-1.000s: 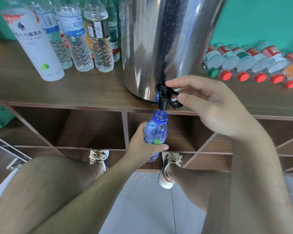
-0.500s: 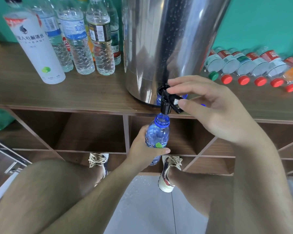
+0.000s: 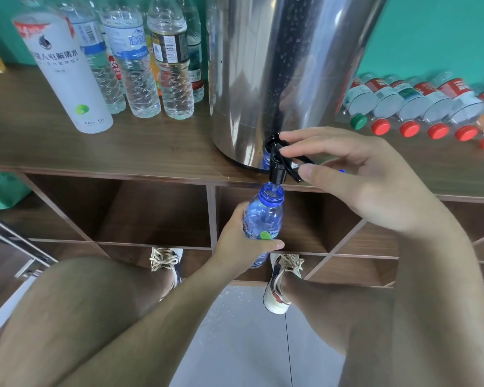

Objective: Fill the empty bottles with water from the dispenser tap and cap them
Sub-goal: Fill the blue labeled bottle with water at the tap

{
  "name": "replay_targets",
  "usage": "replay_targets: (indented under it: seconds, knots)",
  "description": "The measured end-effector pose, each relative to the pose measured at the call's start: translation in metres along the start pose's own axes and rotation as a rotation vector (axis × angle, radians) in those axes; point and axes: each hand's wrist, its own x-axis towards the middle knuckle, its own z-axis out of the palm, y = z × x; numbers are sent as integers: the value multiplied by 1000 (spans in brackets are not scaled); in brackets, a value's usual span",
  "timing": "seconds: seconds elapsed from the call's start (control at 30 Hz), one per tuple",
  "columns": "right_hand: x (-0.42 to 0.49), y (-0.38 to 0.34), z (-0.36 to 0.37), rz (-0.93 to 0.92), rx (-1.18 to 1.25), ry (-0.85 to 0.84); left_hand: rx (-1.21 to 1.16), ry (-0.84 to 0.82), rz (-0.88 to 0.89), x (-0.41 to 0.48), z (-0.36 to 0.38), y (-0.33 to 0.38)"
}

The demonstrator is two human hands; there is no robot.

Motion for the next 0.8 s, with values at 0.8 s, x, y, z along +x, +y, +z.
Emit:
replay_targets:
  seconds: [0.8]
  knots:
    - [-2, 1, -4, -3, 2, -57, -13, -1, -8, -1, 0, 1]
